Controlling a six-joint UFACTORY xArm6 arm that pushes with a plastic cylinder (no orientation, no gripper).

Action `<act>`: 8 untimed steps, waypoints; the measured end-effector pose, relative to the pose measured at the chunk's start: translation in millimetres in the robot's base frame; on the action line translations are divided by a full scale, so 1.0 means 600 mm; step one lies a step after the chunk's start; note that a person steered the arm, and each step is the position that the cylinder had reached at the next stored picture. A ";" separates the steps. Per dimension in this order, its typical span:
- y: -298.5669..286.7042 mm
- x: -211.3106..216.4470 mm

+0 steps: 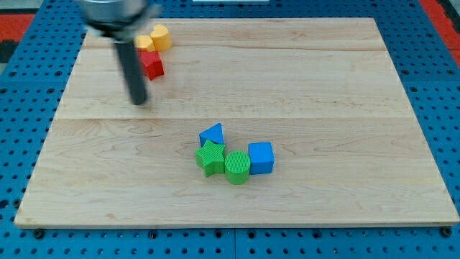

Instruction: Separate the red blocks and yellow blocks

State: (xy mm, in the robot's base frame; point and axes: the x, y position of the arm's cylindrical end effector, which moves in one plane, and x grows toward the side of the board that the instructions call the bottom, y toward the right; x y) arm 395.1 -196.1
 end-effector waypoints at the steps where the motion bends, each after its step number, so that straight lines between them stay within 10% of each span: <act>1: -0.117 -0.053; 2: -0.063 -0.153; 4: 0.168 -0.106; 8: 0.219 -0.194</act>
